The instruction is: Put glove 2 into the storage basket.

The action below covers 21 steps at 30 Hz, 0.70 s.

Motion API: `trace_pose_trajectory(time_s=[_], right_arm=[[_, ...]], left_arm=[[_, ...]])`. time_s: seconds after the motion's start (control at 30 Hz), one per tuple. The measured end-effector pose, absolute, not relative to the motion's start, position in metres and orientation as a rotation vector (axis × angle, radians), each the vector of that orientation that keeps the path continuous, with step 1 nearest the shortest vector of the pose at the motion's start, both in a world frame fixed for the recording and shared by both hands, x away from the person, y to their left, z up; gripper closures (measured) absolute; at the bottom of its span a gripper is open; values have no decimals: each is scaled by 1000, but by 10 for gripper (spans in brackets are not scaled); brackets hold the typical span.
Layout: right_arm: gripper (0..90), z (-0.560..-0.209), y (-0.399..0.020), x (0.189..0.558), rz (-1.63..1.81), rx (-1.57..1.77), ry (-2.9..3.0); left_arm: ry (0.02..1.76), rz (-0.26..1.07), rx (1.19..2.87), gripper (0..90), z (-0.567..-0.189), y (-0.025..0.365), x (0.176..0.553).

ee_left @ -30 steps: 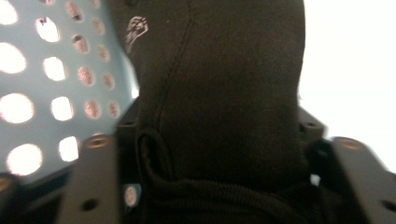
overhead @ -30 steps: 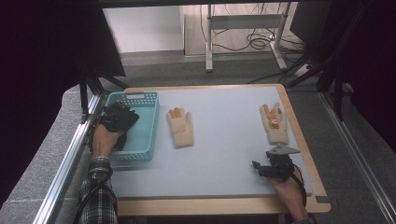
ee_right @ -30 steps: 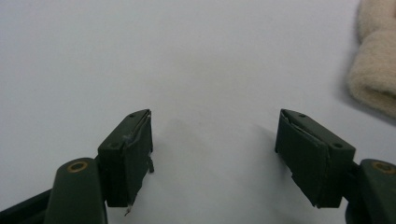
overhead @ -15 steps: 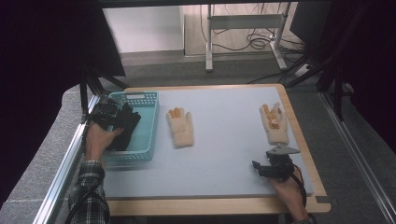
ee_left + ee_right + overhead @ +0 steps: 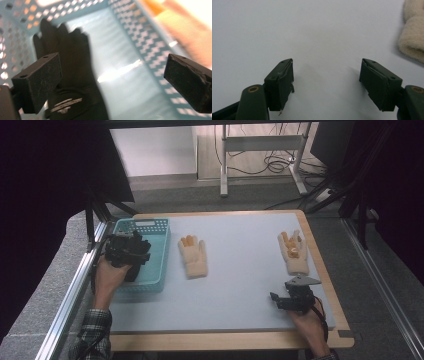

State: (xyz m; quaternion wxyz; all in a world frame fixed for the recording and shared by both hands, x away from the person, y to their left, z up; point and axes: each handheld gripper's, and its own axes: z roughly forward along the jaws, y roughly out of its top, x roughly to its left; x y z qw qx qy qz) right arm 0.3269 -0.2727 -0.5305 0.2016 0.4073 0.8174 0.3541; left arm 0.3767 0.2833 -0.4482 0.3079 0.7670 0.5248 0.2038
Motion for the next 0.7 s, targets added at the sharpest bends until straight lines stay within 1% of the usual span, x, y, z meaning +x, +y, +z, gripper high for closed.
trace_pose_trajectory(time_s=[0.17,0.4,0.5,0.7], right_arm=[[259,-531,-273,327,990,1136,2286],[208,-531,-272,327,983,1127,2297],[201,-531,-272,327,980,1127,2300],[202,-531,-271,327,972,1127,2303]], left_arm=[[1260,574,2006,11,-436,260,353],[1115,599,2014,1,-433,226,322],[1066,588,2021,0,-437,212,310],[998,507,1991,0,-455,189,290]])
